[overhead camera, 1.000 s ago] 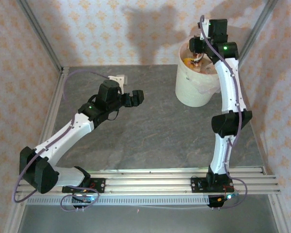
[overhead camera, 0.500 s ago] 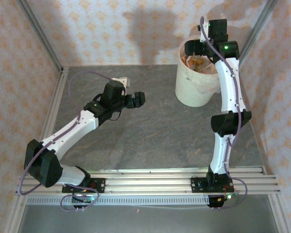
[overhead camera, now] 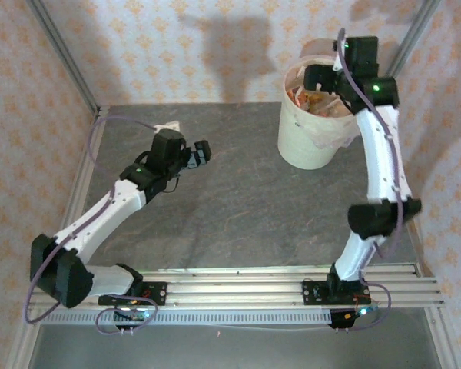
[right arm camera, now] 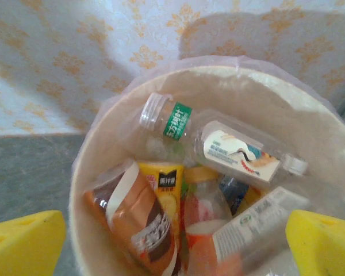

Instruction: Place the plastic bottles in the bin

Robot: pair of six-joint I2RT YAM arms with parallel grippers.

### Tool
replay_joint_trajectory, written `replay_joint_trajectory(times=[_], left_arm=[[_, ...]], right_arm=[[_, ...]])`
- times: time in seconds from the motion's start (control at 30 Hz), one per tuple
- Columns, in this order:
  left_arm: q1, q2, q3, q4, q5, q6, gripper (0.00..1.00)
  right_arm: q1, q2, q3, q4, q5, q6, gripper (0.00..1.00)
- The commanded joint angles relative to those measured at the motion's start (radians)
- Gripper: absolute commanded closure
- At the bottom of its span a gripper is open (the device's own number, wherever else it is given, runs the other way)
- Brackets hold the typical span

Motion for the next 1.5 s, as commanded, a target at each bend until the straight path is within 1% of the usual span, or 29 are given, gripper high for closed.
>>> replay_joint_trajectory(times=[0.0, 0.1, 0.13, 0.17, 0.23, 0.3, 0.4, 0.43, 0.47, 0.53, 0.63, 0.67, 0.73, 0.83, 0.93, 1.03, 1.07, 1.13, 1.2, 1.27, 1.37, 1.43, 1.47], left_arm=[[0.016, -0.117, -0.059, -0.028, -0.184, -0.057, 0.00], [0.033, -0.205, -0.115, -0.055, -0.305, -0.071, 0.00], [0.041, -0.231, -0.133, -0.063, -0.335, -0.068, 0.00], [0.055, -0.259, -0.155, -0.070, -0.366, -0.065, 0.00], [0.080, -0.301, -0.188, -0.084, -0.418, -0.042, 0.00], [0.102, -0.336, -0.214, -0.118, -0.504, 0.001, 0.00], [0.127, -0.378, -0.267, -0.149, -0.676, 0.012, 0.00], [0.139, -0.386, -0.292, -0.147, -0.704, 0.013, 0.00], [0.159, -0.387, -0.324, -0.126, -0.711, 0.033, 0.00], [0.185, -0.368, -0.380, -0.068, -0.701, 0.086, 0.00], [0.207, -0.317, -0.463, 0.050, -0.723, 0.160, 0.00], [0.217, -0.298, -0.492, 0.110, -0.721, 0.194, 0.00], [0.243, -0.269, -0.536, 0.221, -0.670, 0.259, 0.00], [0.288, -0.221, -0.598, 0.390, -0.577, 0.326, 0.00], [0.345, -0.169, -0.671, 0.583, -0.471, 0.350, 0.00], [0.400, -0.099, -0.749, 0.831, -0.350, 0.342, 0.00], [0.408, -0.082, -0.749, 0.859, -0.314, 0.336, 0.00], [0.410, -0.039, -0.756, 0.955, -0.247, 0.366, 0.00], [0.410, -0.017, -0.755, 0.994, -0.174, 0.405, 0.00], [0.410, -0.011, -0.753, 1.000, -0.145, 0.422, 0.00], [0.410, 0.012, -0.751, 1.032, -0.158, 0.434, 0.00], [0.414, 0.107, -0.760, 1.141, -0.181, 0.422, 0.00], [0.414, 0.182, -0.747, 1.181, -0.160, 0.433, 0.00]], right_arm=[[-0.001, -0.273, -0.248, 0.209, -0.026, 0.056, 0.00], [-0.001, -0.504, -0.580, 0.404, 0.000, 0.067, 0.01], [-0.002, -0.554, -0.668, 0.452, 0.015, 0.067, 0.01], [-0.001, -0.637, -0.761, 0.499, 0.036, 0.066, 0.01], [-0.001, -0.737, -0.905, 0.557, 0.087, 0.064, 0.01], [-0.001, -0.815, -1.027, 0.580, 0.162, 0.066, 0.01], [-0.001, -0.877, -1.183, 0.597, 0.313, 0.108, 0.01], [-0.001, -0.888, -1.239, 0.620, 0.353, 0.120, 0.01], [-0.002, -0.898, -1.307, 0.659, 0.378, 0.128, 0.01], [-0.003, -0.898, -1.422, 0.737, 0.385, 0.114, 0.01], [-0.003, -0.860, -1.563, 0.882, 0.424, 0.121, 0.01], [-0.003, -0.840, -1.608, 0.942, 0.430, 0.115, 0.01], [-0.015, -0.794, -1.677, 1.055, 0.391, 0.098, 0.01], [-0.038, -0.704, -1.708, 1.132, 0.308, 0.085, 0.01], [-0.042, -0.632, -1.733, 1.214, 0.247, 0.045, 0.01], [-0.055, -0.578, -1.764, 1.306, 0.150, 0.007, 0.01], [-0.054, -0.568, -1.767, 1.320, 0.135, 0.002, 0.01], [-0.056, -0.533, -1.781, 1.360, 0.126, -0.014, 0.01], [-0.060, -0.511, -1.804, 1.417, 0.131, -0.027, 0.01], [-0.072, -0.492, -1.819, 1.458, 0.111, -0.025, 0.01], [-0.078, -0.457, -1.824, 1.496, 0.104, -0.025, 0.01], [-0.079, -0.431, -1.819, 1.515, 0.108, -0.026, 0.01], [-0.079, -0.416, -1.814, 1.526, 0.108, -0.025, 0.01]])
